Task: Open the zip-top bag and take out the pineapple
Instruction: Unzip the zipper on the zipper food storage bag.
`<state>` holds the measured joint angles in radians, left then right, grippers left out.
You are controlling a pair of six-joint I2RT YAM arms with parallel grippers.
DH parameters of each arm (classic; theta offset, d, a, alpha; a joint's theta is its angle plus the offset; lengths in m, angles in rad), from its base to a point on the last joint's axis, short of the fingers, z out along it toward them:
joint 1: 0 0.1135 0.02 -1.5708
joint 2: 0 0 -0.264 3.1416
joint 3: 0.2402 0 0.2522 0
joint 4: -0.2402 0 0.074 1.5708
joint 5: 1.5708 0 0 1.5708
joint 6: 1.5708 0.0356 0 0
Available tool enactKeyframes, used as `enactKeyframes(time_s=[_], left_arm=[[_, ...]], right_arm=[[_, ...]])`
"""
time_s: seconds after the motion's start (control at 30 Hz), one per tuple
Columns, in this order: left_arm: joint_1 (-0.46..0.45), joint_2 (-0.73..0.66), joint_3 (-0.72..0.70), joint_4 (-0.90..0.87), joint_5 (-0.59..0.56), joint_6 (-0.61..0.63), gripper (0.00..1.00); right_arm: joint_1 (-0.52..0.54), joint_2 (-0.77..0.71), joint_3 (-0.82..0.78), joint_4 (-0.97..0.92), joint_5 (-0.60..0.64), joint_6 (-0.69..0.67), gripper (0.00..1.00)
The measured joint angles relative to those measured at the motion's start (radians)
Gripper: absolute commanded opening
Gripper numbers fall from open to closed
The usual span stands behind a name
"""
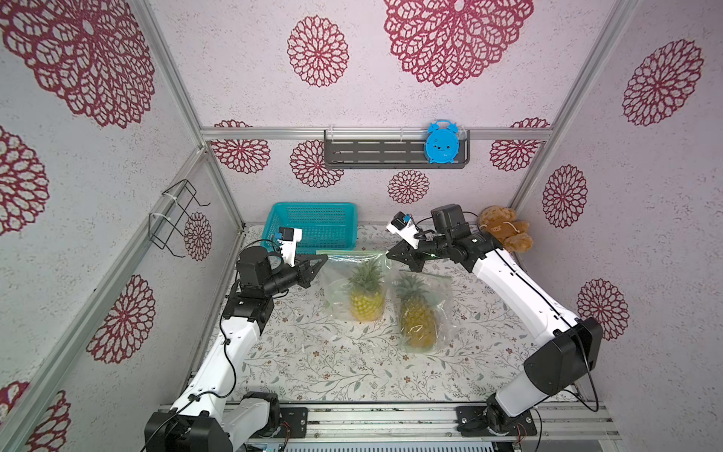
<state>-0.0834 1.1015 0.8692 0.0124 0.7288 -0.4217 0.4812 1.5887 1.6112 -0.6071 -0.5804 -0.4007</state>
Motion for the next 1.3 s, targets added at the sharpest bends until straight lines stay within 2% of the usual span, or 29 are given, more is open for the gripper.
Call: enactKeyframes(time_s=[0.73,1.1,1.3], left_arm=[[0.018,-0.010,-0.001,-0.027,-0.014,0.005,0.00],[0.025,-0.010,-0.001,-0.032,-0.005,0.006,0.00],[0.033,0.000,0.003,-0.031,0.051,0.004,0.00]], right_arm=[[-0.044,-0.063,-0.069,0.003,0.082,0.001,0.03],[-0.051,-0.063,-0.069,-0.002,0.083,0.001,0.03],[-0.064,-0.063,-0.069,-0.021,0.035,0.002,0.03]])
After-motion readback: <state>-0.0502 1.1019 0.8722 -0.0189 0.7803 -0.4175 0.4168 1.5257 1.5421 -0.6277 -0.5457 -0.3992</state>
